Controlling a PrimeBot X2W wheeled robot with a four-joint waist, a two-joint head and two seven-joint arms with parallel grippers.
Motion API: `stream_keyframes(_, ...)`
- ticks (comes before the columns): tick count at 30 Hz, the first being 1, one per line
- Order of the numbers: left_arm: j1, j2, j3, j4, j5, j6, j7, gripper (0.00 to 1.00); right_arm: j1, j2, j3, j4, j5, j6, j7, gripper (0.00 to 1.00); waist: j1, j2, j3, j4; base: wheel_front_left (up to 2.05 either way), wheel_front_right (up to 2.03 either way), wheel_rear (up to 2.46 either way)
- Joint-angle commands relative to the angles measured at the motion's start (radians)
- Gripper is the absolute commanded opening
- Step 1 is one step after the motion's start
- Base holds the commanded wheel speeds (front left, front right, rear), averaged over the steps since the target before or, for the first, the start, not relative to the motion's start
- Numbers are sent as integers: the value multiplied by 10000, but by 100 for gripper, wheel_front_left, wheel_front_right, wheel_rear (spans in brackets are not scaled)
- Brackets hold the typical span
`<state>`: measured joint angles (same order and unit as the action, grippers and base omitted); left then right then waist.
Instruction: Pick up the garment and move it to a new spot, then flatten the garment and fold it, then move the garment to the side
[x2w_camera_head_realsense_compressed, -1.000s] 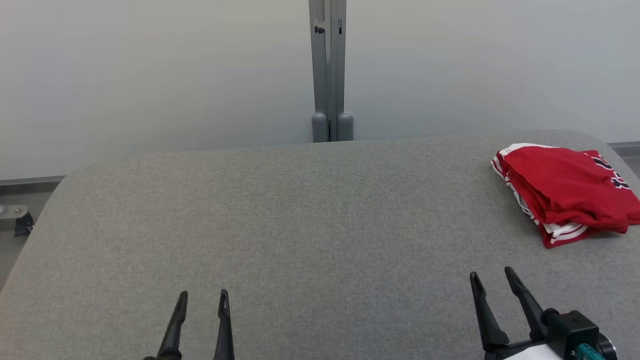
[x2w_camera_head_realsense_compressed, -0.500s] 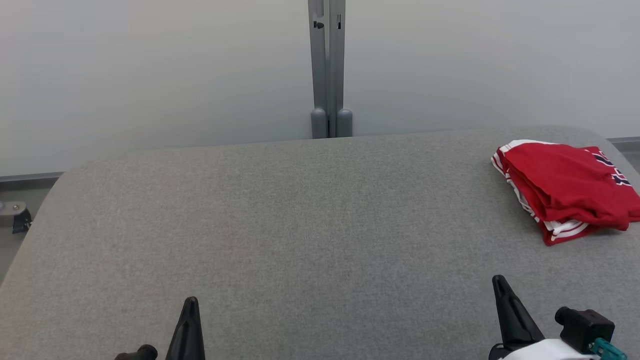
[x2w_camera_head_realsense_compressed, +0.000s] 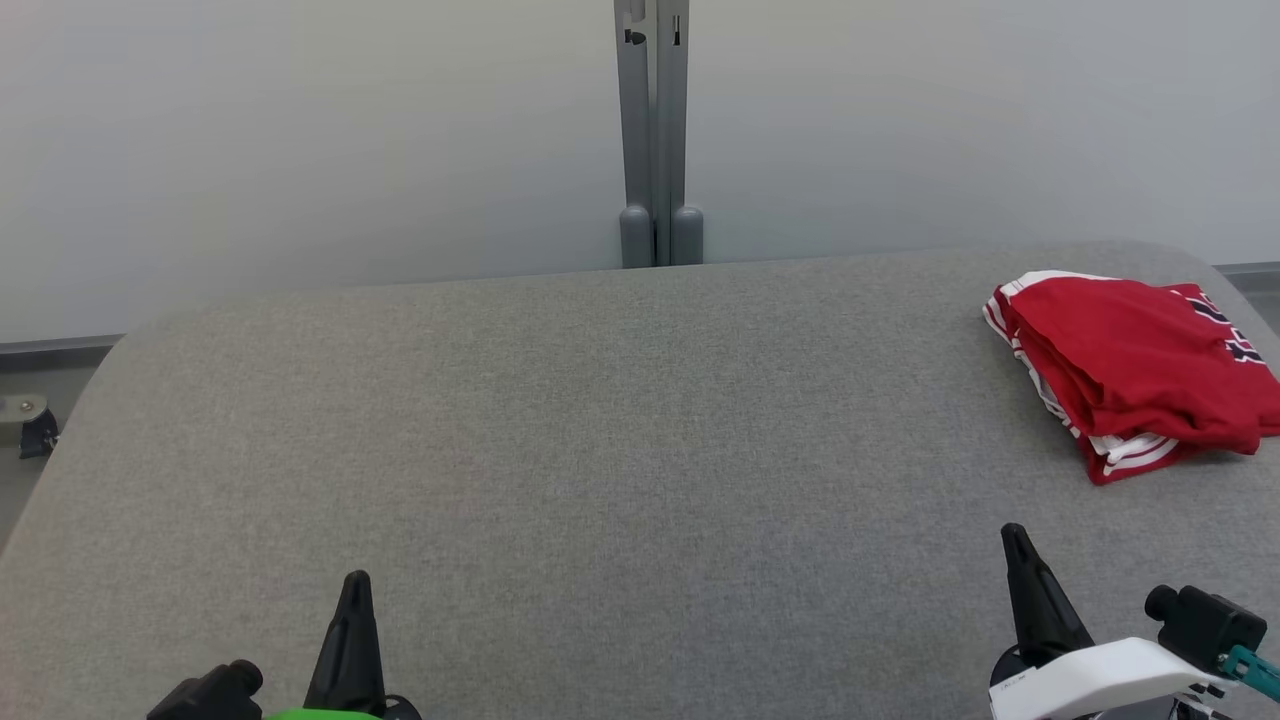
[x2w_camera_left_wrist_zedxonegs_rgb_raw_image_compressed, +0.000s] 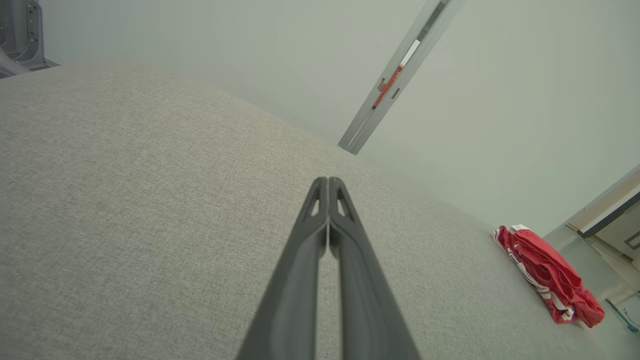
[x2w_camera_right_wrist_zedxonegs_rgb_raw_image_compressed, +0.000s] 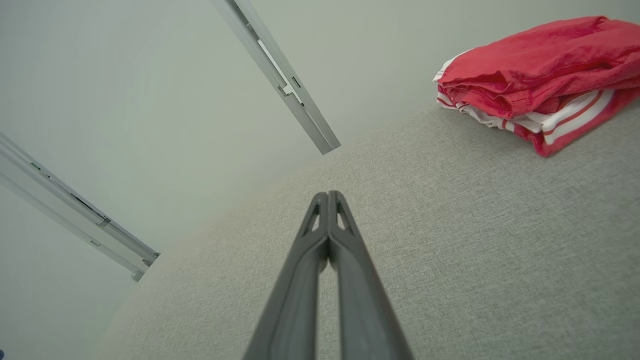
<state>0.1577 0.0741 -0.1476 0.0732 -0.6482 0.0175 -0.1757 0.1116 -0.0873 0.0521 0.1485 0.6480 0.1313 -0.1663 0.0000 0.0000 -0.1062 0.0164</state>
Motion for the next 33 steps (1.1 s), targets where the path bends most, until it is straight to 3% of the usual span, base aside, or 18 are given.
stream_keyframes(1, -376, 76, 104, -58, -446, -87, 68, 0, -329, -80, -59, -65, 440, -1, 79, 0, 0, 0, 18, -3, 0, 0, 0)
stream_keyframes(33, -1412, 305, 727, 669, -4763, -669, 909, 0, -1183, -179, -369, 370, 4688, -1, 941, 0, 0, 0, 355, -55, 0, 0, 0)
